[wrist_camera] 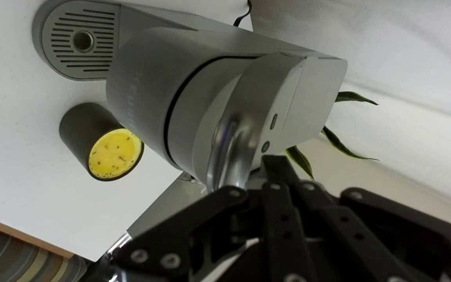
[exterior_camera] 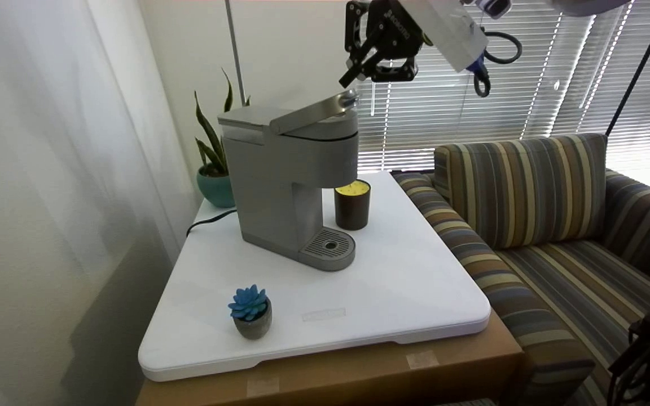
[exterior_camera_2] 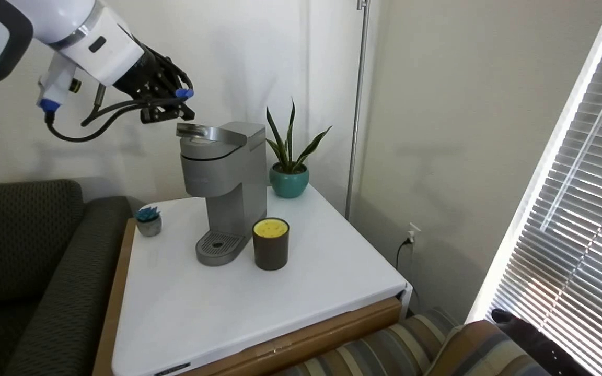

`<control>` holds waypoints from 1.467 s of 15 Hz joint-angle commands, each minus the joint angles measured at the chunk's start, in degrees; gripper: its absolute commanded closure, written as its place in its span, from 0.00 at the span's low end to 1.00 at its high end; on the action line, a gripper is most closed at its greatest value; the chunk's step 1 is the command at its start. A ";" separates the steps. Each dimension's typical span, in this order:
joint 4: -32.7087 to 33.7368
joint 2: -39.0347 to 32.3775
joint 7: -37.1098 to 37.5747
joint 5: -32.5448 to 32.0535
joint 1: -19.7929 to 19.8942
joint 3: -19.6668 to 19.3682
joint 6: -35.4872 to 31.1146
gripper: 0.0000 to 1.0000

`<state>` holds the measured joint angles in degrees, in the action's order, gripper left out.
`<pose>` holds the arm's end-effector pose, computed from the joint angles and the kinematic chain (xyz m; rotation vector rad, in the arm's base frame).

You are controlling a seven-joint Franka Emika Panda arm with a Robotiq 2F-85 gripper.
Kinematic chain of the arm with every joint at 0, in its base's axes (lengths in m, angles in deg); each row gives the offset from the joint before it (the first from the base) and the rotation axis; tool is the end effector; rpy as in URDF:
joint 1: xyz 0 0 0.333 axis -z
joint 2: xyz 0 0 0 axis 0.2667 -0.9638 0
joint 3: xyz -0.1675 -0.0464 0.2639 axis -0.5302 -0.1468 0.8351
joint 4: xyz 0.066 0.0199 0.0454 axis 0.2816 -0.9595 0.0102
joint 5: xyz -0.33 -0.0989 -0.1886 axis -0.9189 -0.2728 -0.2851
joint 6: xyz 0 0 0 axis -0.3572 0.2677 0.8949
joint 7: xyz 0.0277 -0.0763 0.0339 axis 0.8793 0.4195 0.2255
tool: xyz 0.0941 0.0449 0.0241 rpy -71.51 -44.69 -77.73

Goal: Close the lid of the coffee marker

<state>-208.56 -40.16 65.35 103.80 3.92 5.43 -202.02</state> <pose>0.5362 0.1091 0.3723 -2.1158 1.2586 -0.8533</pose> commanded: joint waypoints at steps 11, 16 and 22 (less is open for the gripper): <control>0.75 -0.11 9.96 1.21 1.09 2.63 -5.91 1.00; 1.17 0.17 13.10 1.62 2.11 1.88 -5.72 1.00; -1.18 -1.57 16.86 1.35 1.78 2.47 -5.25 1.00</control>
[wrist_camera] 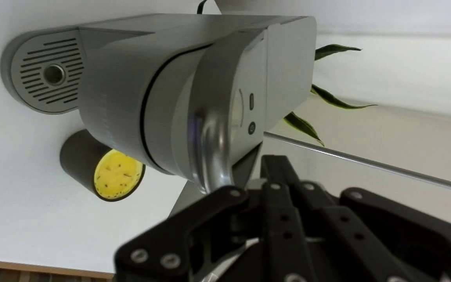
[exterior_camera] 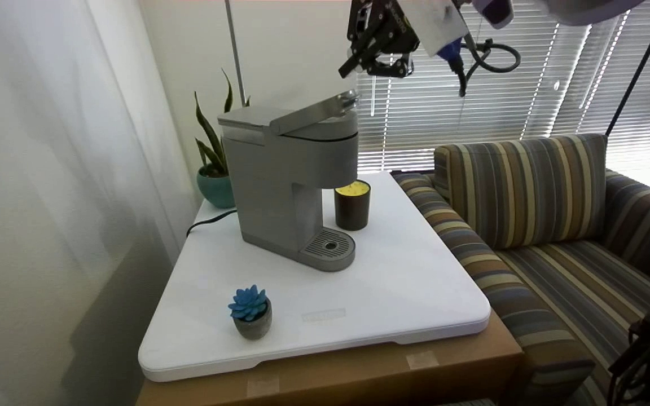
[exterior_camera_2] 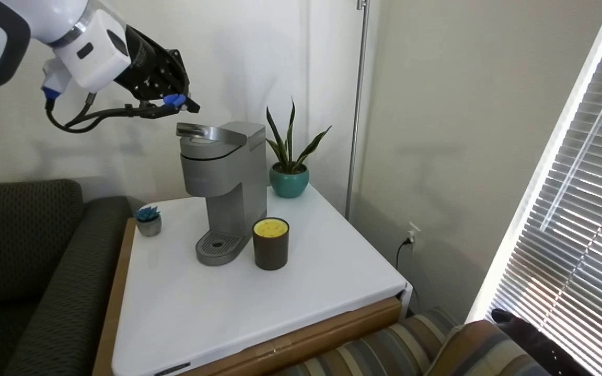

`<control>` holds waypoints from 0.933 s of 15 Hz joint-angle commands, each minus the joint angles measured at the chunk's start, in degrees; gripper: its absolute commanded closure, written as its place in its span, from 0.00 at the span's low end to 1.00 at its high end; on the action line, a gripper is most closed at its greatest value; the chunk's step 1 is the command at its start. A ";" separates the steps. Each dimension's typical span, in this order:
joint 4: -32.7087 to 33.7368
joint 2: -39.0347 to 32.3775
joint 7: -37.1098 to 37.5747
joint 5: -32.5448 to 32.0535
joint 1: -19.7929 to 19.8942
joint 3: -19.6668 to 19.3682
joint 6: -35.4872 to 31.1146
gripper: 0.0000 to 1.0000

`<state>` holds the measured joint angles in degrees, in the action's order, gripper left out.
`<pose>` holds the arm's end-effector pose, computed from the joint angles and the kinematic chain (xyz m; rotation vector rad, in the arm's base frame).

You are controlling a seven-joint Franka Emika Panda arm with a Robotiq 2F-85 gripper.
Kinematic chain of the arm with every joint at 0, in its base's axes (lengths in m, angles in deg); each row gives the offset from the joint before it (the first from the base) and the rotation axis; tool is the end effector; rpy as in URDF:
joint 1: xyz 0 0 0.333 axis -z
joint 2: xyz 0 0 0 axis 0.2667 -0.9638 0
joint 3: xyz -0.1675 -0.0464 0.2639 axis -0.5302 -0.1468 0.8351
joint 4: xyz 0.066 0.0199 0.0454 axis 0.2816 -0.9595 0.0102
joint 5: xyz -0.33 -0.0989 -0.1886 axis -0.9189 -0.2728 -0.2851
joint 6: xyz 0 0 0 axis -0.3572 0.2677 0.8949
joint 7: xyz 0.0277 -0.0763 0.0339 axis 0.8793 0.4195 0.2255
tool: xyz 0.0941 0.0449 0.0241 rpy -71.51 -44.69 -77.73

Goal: Close the lid of the coffee marker

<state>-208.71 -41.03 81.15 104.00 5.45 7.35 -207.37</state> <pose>0.5354 0.1073 0.3749 -1.8319 1.4934 -0.8121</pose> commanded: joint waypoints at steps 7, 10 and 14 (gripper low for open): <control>-2.36 -2.26 6.47 -1.66 -0.34 -0.16 0.00 1.00; -2.02 -3.71 9.71 -4.07 -0.01 0.36 -0.04 1.00; -1.11 -5.43 12.38 -5.99 -0.31 -0.15 -0.12 1.00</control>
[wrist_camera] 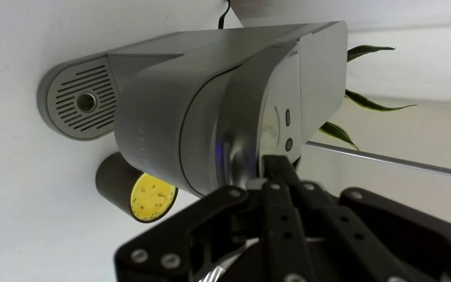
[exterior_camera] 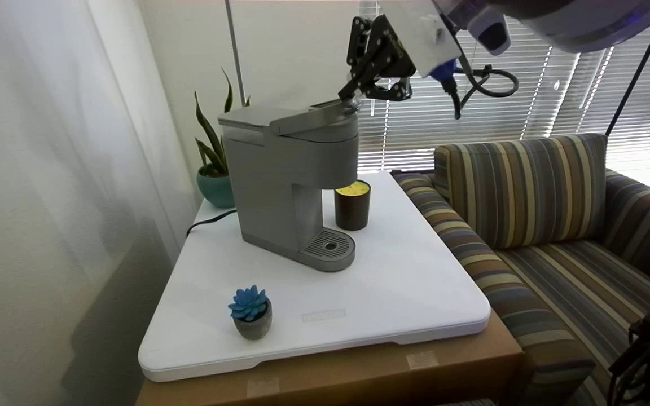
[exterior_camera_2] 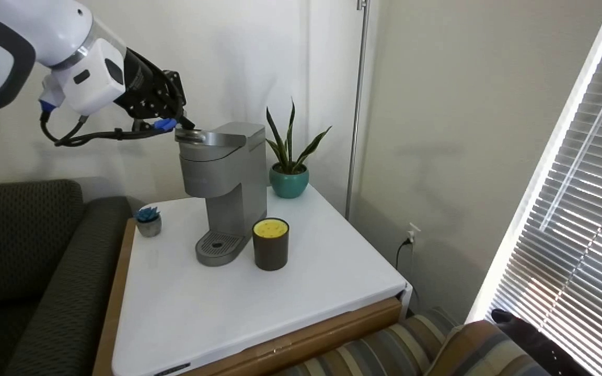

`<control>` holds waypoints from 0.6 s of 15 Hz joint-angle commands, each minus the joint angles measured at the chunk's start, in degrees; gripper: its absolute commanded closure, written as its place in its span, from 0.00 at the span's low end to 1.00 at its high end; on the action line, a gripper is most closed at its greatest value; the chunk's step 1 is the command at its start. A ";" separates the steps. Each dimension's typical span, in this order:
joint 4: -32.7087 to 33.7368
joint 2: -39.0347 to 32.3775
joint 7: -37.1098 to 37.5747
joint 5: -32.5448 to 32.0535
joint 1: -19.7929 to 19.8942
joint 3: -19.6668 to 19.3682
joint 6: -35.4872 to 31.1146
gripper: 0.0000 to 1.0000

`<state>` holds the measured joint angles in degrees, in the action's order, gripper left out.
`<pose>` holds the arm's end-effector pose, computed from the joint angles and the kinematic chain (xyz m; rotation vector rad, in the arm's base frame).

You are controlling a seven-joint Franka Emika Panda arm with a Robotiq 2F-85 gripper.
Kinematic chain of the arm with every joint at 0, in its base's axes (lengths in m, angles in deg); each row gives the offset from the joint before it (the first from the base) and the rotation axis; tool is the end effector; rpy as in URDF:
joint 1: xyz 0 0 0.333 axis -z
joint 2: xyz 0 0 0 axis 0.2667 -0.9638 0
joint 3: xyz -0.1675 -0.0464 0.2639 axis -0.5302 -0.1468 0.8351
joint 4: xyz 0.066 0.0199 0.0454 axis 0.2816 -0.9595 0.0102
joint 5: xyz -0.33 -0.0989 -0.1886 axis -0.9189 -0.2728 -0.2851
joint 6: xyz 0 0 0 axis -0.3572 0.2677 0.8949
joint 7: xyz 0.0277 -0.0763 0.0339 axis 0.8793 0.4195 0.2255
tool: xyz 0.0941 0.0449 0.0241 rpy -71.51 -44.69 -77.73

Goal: Close the lid of the coffee marker

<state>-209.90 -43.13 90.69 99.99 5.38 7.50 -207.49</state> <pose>0.5319 0.1155 0.3493 -1.7836 1.5833 -0.7185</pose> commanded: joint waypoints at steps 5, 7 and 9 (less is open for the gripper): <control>1.55 -4.48 1.15 -0.16 0.56 -0.01 0.04 1.00; 2.43 -4.92 1.50 0.04 0.69 -0.07 0.06 1.00; 3.36 -5.21 1.82 0.36 0.61 -0.37 0.01 1.00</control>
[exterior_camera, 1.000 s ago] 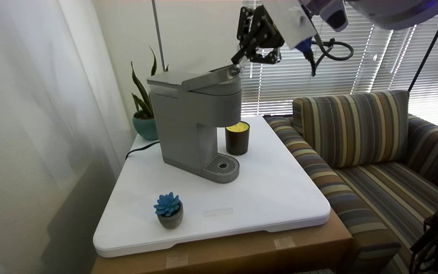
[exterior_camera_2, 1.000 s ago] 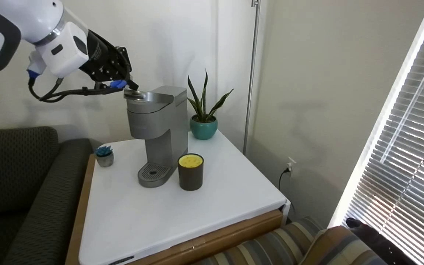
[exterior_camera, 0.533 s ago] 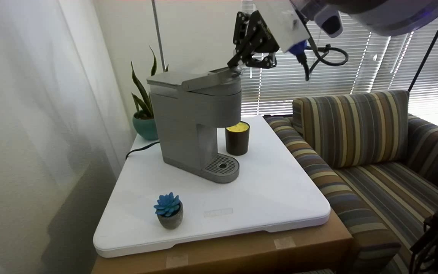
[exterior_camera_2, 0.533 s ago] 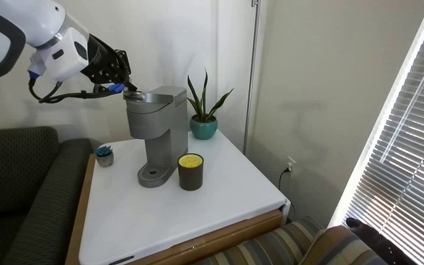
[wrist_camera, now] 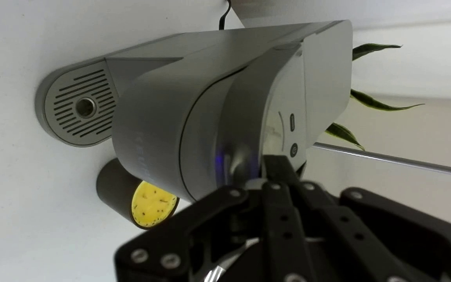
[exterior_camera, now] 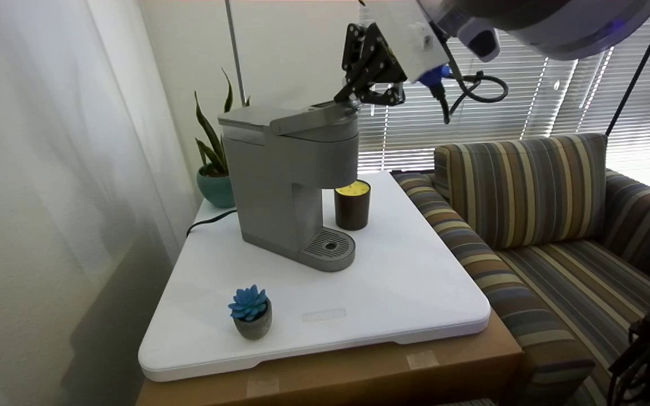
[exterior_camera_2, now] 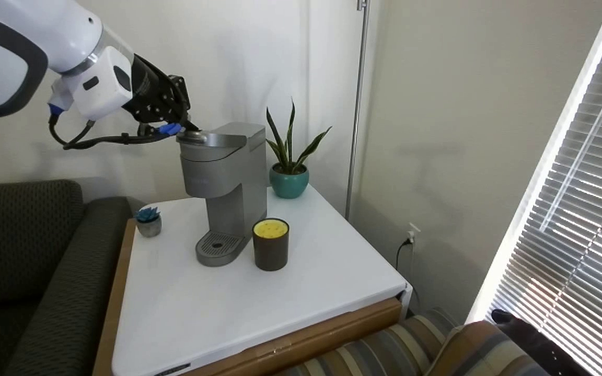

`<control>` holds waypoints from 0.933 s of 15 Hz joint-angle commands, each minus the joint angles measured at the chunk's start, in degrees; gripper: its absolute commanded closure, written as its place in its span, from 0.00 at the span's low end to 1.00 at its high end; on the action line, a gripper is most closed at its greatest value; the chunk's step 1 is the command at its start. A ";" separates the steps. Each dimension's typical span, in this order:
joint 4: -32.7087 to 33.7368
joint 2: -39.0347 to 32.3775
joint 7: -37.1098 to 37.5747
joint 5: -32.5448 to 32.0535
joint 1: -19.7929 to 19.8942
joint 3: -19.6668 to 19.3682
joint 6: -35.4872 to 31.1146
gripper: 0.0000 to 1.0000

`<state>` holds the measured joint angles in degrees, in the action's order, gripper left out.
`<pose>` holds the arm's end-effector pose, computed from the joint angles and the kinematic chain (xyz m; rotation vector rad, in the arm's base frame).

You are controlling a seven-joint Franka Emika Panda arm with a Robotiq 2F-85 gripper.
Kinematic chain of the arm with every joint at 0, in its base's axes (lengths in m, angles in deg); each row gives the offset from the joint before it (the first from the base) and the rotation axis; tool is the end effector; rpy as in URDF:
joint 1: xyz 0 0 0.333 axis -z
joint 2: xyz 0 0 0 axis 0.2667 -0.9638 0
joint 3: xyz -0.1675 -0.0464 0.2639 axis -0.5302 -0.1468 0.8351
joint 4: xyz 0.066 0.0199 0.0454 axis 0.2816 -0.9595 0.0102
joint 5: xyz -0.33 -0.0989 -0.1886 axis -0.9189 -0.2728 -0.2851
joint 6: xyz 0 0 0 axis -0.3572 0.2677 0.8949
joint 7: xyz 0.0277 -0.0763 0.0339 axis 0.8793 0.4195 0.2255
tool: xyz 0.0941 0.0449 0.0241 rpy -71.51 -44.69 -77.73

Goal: Close the lid of the coffee marker

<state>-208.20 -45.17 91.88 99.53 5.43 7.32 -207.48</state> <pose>0.5409 0.1166 0.3421 -1.7704 1.6010 -0.7051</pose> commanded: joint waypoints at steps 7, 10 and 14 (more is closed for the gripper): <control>5.98 -3.06 6.75 -1.32 -8.11 -10.41 0.05 1.00; 5.52 -2.75 8.85 -4.28 -9.45 -10.94 0.15 1.00; -1.62 -4.45 6.52 -5.55 -8.59 -7.23 -0.63 1.00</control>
<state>-205.23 -47.74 99.20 95.30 -2.34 0.19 -207.19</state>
